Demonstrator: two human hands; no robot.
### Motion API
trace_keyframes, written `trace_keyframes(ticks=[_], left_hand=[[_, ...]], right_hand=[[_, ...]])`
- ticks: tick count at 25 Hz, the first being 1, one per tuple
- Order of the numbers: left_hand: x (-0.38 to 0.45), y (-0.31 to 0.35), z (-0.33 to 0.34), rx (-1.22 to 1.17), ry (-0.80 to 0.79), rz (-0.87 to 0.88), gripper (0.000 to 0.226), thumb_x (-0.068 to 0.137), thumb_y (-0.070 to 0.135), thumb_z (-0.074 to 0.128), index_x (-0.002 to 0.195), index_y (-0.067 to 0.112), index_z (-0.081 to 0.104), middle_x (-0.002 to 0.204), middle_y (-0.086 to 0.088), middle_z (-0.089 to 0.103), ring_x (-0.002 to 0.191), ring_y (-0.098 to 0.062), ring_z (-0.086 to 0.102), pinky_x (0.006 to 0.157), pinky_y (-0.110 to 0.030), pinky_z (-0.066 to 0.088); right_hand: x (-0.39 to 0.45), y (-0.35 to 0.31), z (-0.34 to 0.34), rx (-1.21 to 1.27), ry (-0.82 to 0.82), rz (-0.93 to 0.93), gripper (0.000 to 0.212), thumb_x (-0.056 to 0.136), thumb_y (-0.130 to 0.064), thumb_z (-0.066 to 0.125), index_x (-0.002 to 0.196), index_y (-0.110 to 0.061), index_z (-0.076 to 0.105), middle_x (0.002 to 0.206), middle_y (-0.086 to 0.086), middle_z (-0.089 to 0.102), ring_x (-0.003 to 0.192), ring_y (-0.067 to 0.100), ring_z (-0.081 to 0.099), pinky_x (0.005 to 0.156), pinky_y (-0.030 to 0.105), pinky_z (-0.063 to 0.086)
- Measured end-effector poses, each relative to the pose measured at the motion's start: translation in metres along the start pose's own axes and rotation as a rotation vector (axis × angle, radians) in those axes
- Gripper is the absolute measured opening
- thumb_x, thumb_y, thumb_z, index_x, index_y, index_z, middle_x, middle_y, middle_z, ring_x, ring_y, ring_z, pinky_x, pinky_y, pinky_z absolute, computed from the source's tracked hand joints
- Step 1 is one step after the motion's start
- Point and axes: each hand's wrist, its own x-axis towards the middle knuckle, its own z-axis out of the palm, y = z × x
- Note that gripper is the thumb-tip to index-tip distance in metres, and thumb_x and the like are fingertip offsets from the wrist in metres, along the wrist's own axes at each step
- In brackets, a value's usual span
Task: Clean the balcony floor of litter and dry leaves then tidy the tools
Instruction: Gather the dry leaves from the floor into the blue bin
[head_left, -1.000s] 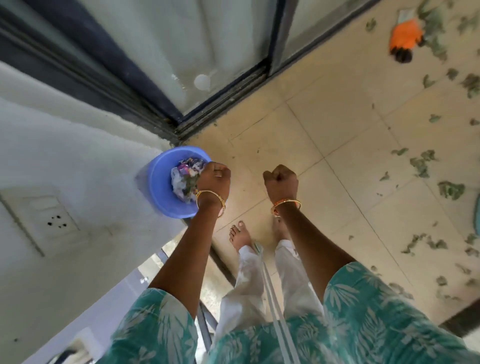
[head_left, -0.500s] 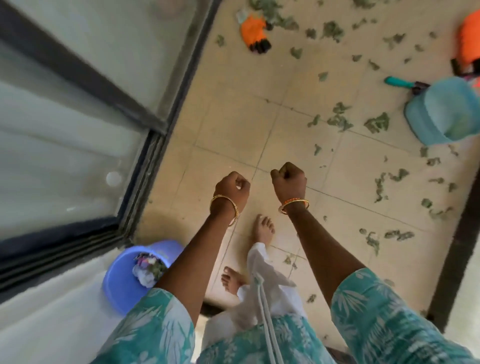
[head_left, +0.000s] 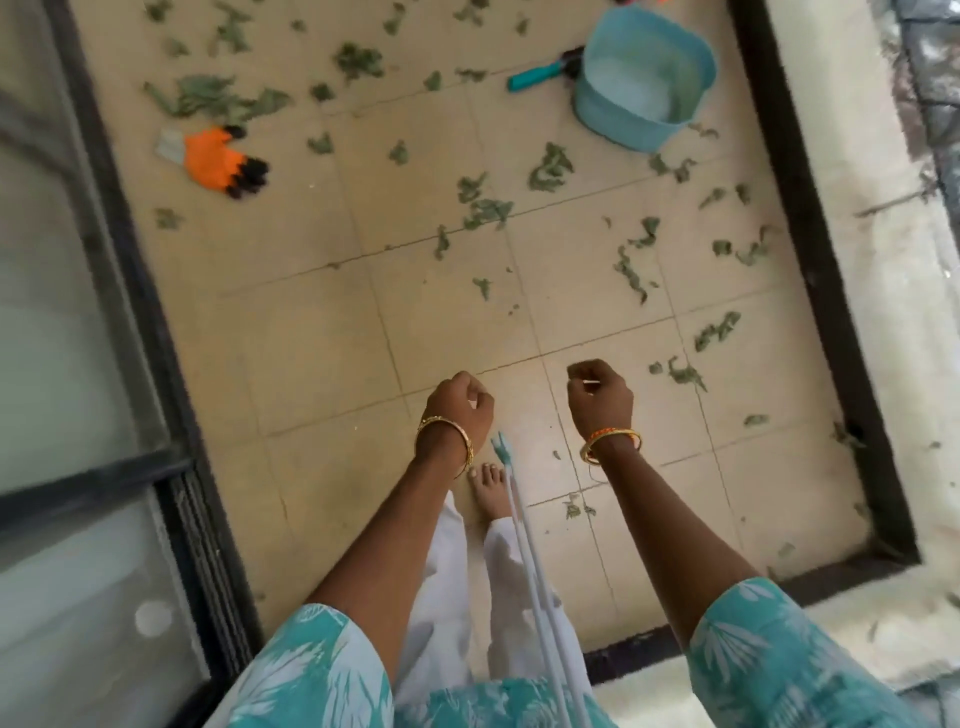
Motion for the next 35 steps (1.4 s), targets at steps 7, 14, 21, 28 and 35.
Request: trace_keyframes(ticks=[7, 14, 21, 28, 35], left_hand=[[0.050, 0.010, 0.049, 0.305, -0.198, 0.229, 0.005, 0.089, 0.016, 0.053, 0.086, 0.019, 0.056, 0.101, -0.002, 0.059, 0.094, -0.021, 0.057, 0.078, -0.029, 0.047], [0.126, 0.013, 0.142, 0.528, -0.307, 0.329, 0.009, 0.089, 0.018, 0.053, 0.085, 0.016, 0.060, 0.092, -0.002, 0.063, 0.086, -0.023, 0.058, 0.074, -0.026, 0.043], [0.215, -0.017, 0.255, 0.572, -0.462, 0.567, 0.012, 0.092, 0.017, 0.055, 0.081, 0.016, 0.059, 0.076, 0.004, 0.060, 0.068, -0.013, 0.054, 0.063, -0.020, 0.038], [0.258, -0.045, 0.303, 0.402, -0.660, 0.689, 0.022, 0.090, 0.010, 0.055, 0.077, 0.028, 0.059, 0.085, -0.004, 0.070, 0.074, -0.016, 0.067, 0.064, -0.025, 0.054], [0.231, -0.038, 0.320, 0.412, -0.983, 0.260, 0.048, 0.101, 0.043, 0.032, 0.081, 0.013, 0.063, 0.067, -0.001, 0.068, 0.041, -0.013, 0.049, 0.038, -0.018, 0.033]], right_hand=[[0.011, 0.111, -0.005, -0.046, 0.180, 0.211, 0.036, 0.079, 0.009, 0.047, 0.110, -0.002, 0.063, 0.117, 0.017, 0.056, 0.105, 0.030, 0.057, 0.092, 0.034, 0.044], [0.072, 0.208, 0.053, -0.058, 0.088, 0.343, 0.040, 0.085, -0.001, 0.055, 0.125, -0.001, 0.053, 0.127, 0.021, 0.045, 0.117, 0.035, 0.046, 0.097, 0.031, 0.034], [0.101, 0.305, 0.156, -0.170, 0.255, 0.191, 0.058, 0.081, 0.013, 0.056, 0.135, -0.004, 0.044, 0.146, 0.023, 0.031, 0.134, 0.036, 0.027, 0.110, 0.042, 0.033], [0.113, 0.330, 0.184, -0.168, 0.758, 0.080, 0.031, 0.075, 0.012, 0.051, 0.096, 0.000, 0.070, 0.090, 0.014, 0.064, 0.084, 0.027, 0.055, 0.063, 0.028, 0.050], [0.128, 0.275, 0.143, 0.435, 0.841, 0.083, 0.015, 0.079, -0.001, 0.066, 0.087, -0.013, 0.072, 0.081, -0.004, 0.071, 0.077, 0.007, 0.065, 0.075, 0.025, 0.054]])
